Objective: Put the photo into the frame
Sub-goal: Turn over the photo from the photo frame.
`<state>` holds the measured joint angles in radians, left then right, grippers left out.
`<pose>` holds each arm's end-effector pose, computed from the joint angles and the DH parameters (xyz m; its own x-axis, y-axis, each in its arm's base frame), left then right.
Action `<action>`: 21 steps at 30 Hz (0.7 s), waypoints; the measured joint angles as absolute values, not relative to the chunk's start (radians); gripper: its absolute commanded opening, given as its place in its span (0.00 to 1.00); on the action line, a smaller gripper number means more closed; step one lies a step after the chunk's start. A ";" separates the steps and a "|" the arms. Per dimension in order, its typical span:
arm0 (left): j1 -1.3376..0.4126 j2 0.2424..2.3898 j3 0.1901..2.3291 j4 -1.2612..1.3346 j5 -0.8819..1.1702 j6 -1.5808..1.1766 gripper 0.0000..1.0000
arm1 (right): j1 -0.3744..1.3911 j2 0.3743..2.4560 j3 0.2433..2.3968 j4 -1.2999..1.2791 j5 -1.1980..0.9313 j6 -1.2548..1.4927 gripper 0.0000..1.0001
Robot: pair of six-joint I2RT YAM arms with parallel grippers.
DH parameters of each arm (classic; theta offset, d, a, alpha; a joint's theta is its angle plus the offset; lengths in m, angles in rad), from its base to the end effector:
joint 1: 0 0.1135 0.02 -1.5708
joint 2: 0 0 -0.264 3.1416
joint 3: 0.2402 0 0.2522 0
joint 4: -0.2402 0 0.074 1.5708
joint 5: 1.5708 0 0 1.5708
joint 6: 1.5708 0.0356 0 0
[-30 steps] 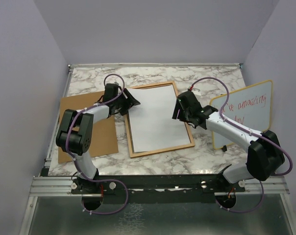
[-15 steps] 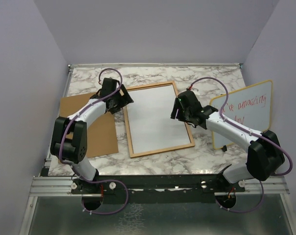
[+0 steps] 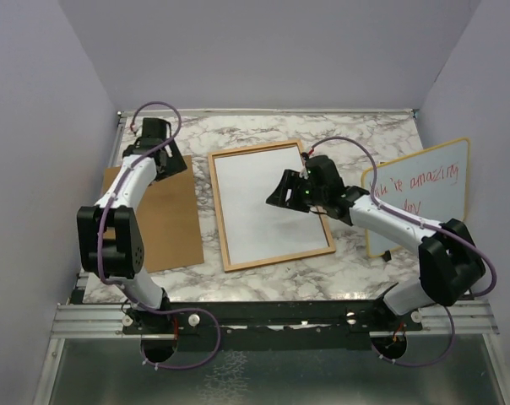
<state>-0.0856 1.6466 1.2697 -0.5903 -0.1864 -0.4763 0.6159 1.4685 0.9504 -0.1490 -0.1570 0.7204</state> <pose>0.3510 -0.0235 0.2526 -0.7195 -0.3905 -0.5744 -0.3946 0.9104 -0.1247 0.2591 0.1902 0.2394 -0.8221 0.2164 -0.5266 -0.1710 0.7884 0.5910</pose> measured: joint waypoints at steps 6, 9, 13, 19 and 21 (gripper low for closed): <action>0.099 1.663 1.335 -0.666 -0.332 -0.399 0.99 | 0.681 1.581 0.992 -0.040 -0.273 0.793 0.67; 0.192 1.692 1.335 -0.684 -0.355 -0.391 0.99 | 0.739 1.665 1.058 -0.017 -0.305 0.823 0.68; 0.291 1.743 1.313 -0.681 -0.354 -0.394 0.99 | 0.815 1.763 1.149 0.004 -0.321 0.863 0.69; 0.374 1.745 1.197 -0.667 -0.347 -0.434 0.99 | 0.916 1.906 1.317 -0.007 -0.306 0.915 0.67; 0.383 1.745 1.163 -0.661 -0.336 -0.453 0.99 | 0.945 1.954 1.374 -0.027 -0.286 0.925 0.67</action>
<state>0.3828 1.7451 1.1625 -0.6613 -0.3355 -0.4534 0.9451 1.9537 1.3743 -0.0265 -0.2859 0.9245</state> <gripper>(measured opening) 0.989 0.675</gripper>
